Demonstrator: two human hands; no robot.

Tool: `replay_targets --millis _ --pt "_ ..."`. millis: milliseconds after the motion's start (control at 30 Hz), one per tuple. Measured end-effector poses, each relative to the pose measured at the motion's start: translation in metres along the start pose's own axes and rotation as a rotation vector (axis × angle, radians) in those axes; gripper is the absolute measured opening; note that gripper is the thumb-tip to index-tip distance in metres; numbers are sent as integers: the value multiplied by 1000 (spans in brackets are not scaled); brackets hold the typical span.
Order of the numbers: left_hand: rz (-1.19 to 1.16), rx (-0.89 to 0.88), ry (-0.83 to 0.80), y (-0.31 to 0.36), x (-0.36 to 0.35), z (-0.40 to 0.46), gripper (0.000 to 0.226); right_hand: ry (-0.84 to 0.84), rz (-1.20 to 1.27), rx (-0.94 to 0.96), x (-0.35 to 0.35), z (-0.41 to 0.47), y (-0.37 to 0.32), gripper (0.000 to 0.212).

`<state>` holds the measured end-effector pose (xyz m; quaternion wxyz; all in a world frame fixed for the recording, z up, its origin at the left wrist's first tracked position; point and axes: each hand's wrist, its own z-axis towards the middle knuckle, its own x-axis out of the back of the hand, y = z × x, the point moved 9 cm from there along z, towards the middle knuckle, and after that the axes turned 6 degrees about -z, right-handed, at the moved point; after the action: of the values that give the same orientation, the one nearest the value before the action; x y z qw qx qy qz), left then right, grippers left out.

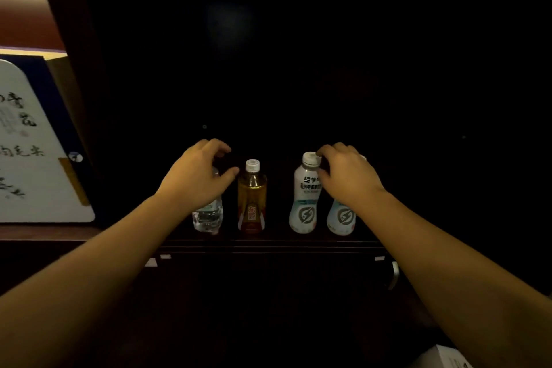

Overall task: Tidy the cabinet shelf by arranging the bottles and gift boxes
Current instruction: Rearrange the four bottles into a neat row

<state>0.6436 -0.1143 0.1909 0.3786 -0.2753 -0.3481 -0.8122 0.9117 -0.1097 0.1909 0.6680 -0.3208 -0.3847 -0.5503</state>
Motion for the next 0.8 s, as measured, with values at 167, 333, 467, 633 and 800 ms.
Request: replay_targets --millis 167,333,467,633,800 --pt "-110 183 10 -64 1 -31 65 102 120 50 -11 -7 -54 29" --pt "-194 384 -115 -112 -30 -62 81 71 334 -76 -49 -20 -83 32" --pt "-276 510 -188 -135 -58 -81 95 -169 492 -306 -106 -36 -85 63" --pt "-347 550 -221 -146 -84 -87 113 -308 661 -499 -154 -48 -88 98" --pt "-389 530 -216 -141 -100 -87 115 -303 711 -490 -174 -49 -97 99"
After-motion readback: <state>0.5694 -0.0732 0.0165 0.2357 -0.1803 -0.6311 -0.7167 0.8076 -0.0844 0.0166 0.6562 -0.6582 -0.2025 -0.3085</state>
